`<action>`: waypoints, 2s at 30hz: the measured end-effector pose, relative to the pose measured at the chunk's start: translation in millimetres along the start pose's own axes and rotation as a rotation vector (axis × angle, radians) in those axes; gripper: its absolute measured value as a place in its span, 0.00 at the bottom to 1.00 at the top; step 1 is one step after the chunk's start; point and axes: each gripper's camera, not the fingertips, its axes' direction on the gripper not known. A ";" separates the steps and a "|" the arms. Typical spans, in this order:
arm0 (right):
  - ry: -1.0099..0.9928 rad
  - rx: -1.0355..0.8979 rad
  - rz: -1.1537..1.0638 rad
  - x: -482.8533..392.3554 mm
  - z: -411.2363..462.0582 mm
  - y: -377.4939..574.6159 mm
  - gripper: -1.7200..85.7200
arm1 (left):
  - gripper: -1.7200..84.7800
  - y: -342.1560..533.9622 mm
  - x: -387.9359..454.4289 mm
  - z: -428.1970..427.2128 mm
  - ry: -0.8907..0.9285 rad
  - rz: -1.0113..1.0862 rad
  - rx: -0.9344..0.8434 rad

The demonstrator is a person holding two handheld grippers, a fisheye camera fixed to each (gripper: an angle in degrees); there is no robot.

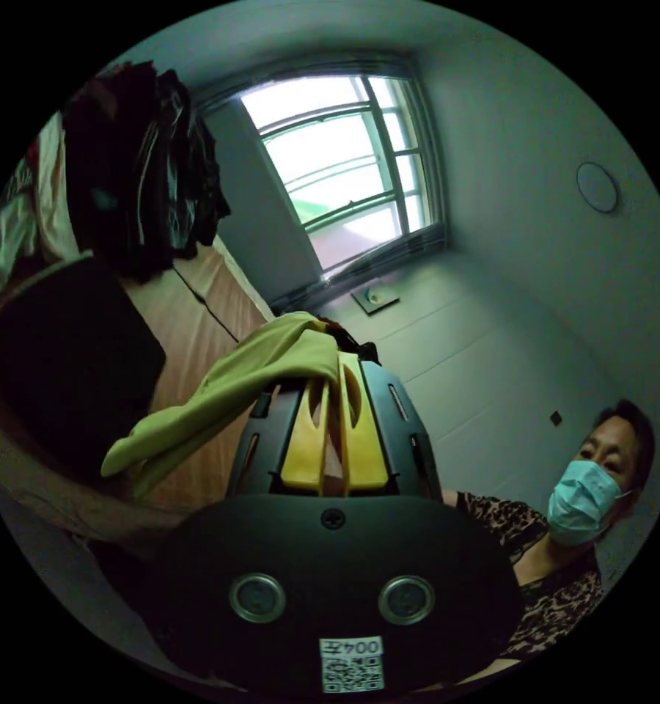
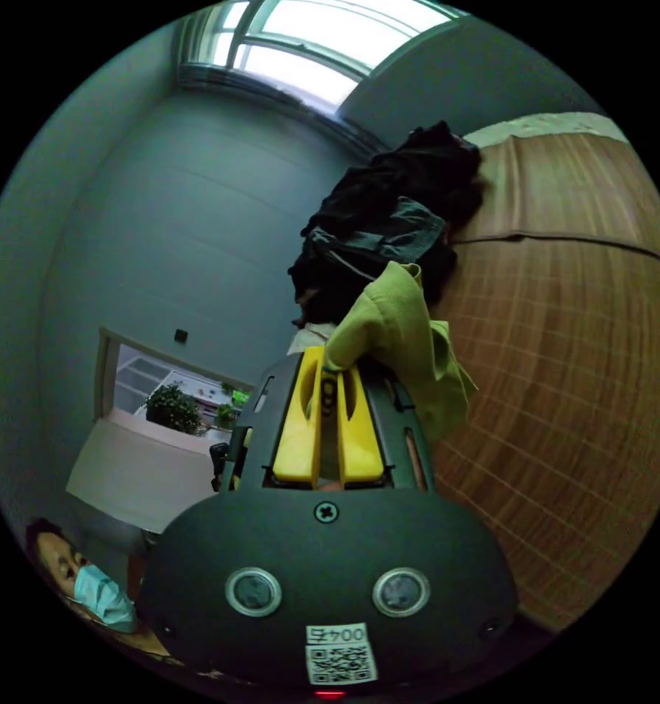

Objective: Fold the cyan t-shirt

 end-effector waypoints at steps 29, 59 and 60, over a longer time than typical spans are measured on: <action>0.275 -0.377 0.012 -89.0 280.3 -217.1 0.07 | 0.07 54.7 -253.1 -35.5 -0.110 -0.388 0.037; 0.837 -0.535 -0.629 -305.3 430.1 -59.0 0.01 | 0.03 3.3 -209.8 176.9 -1.180 0.325 -0.223; 0.838 -0.545 -0.621 -303.5 431.8 -56.6 0.01 | 0.03 6.0 -209.1 185.9 -1.206 0.392 -0.204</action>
